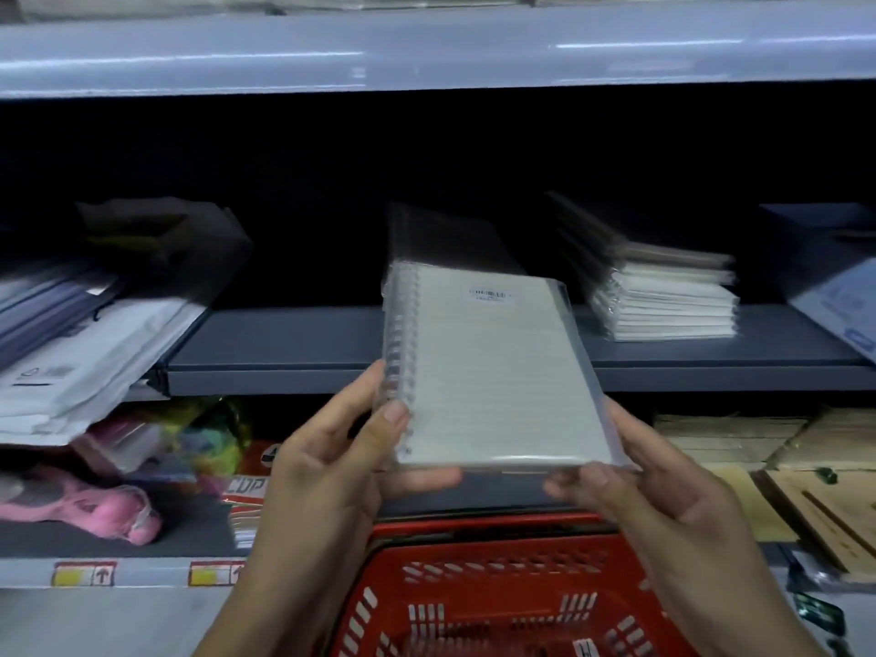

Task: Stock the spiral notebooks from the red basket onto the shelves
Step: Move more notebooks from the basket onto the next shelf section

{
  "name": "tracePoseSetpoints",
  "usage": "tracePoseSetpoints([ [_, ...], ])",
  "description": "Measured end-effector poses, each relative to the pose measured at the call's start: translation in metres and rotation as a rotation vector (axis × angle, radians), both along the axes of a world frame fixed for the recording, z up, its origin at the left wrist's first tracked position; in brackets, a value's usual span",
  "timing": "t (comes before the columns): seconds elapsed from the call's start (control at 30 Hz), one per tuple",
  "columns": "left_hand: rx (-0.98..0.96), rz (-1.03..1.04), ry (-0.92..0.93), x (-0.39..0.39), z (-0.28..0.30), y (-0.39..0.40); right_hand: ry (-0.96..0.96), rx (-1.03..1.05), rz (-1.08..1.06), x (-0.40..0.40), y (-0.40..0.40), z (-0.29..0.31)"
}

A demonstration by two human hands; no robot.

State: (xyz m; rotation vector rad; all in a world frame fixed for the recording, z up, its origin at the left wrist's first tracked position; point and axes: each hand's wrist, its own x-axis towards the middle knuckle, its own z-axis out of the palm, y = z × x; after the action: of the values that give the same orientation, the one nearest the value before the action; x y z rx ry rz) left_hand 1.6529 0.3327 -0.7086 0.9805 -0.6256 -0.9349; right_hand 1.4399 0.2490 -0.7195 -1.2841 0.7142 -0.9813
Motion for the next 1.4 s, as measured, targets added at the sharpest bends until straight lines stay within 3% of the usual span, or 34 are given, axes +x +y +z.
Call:
tracePoseSetpoints([
  [0.33, -0.159, 0.099, -0.164, 0.043, 0.056, -0.087, -0.145, -0.161, 0.019, 0.055, -0.095, 0.030],
  [0.5, -0.063, 0.127, -0.275, 0.067, 0.057, -0.120, -0.158, -0.088, 0.041, 0.079, -0.126, 0.030],
  [0.63, 0.047, 0.197, -0.377, 0.075, 0.044, -0.125, -0.073, -0.018, -0.005, 0.090, -0.141, 0.017],
  [0.8, 0.142, 0.442, -0.624, 0.070, 0.030, -0.134, 0.048, -0.029, -0.175, 0.100, -0.153, 0.011],
  [0.97, 0.234, 0.572, -0.631, 0.079, 0.034, -0.162, 0.206, -0.073, -0.344, 0.125, -0.172, 0.014],
  [1.27, 0.260, 0.449, -0.631, 0.074, 0.000, -0.143, 0.444, -0.179, -0.487, 0.123, -0.170, -0.003],
  [1.4, 0.235, 0.272, -0.552, 0.071, -0.013, -0.145, 0.411, -0.182, -0.273, 0.121, -0.161, -0.005],
])
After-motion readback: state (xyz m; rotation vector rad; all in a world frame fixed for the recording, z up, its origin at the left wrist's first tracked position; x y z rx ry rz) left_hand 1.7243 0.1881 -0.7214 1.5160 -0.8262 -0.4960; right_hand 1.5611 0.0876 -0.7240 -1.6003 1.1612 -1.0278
